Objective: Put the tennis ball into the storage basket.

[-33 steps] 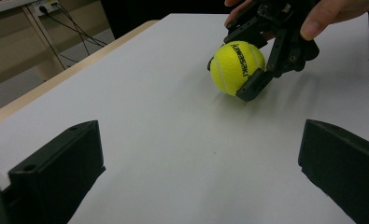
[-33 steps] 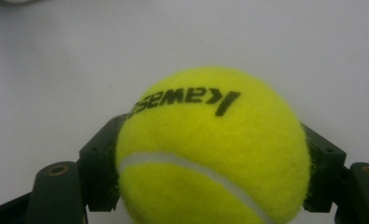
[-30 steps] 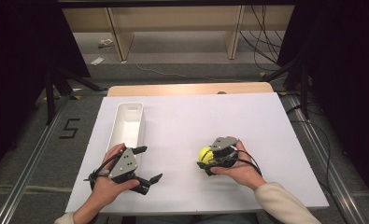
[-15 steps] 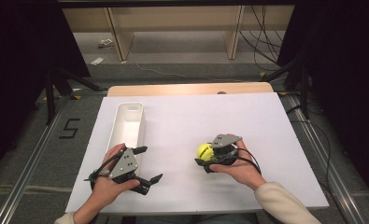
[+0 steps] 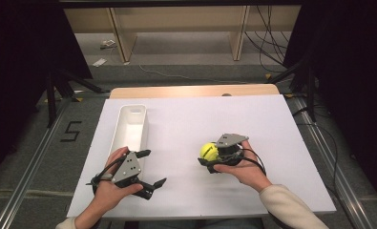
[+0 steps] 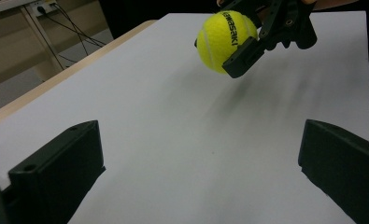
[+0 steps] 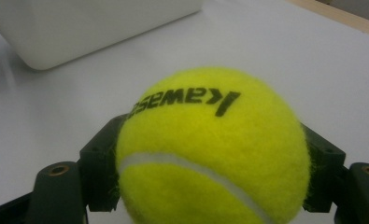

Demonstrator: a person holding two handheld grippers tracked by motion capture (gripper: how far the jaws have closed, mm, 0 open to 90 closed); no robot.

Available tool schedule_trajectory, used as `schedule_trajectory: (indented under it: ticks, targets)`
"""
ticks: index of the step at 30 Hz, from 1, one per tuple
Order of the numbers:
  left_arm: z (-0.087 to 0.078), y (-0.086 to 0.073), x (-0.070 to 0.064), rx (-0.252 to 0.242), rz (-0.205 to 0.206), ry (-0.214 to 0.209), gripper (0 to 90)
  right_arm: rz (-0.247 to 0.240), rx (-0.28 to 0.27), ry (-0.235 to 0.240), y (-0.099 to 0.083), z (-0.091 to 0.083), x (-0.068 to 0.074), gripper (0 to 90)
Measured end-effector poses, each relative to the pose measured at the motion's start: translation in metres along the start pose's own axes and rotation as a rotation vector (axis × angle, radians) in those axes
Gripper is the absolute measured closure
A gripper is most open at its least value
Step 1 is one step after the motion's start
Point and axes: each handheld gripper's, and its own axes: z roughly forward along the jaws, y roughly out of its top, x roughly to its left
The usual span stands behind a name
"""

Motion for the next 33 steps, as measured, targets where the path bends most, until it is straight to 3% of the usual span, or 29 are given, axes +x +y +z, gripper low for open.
schedule_trajectory:
  ticks: [33]
  targets:
    - [0.0, 0.001, -0.001, -0.002, 0.004, 0.0, 0.0, 0.013, -0.044, -0.019, 0.013, 0.001, -0.004, 26.2]
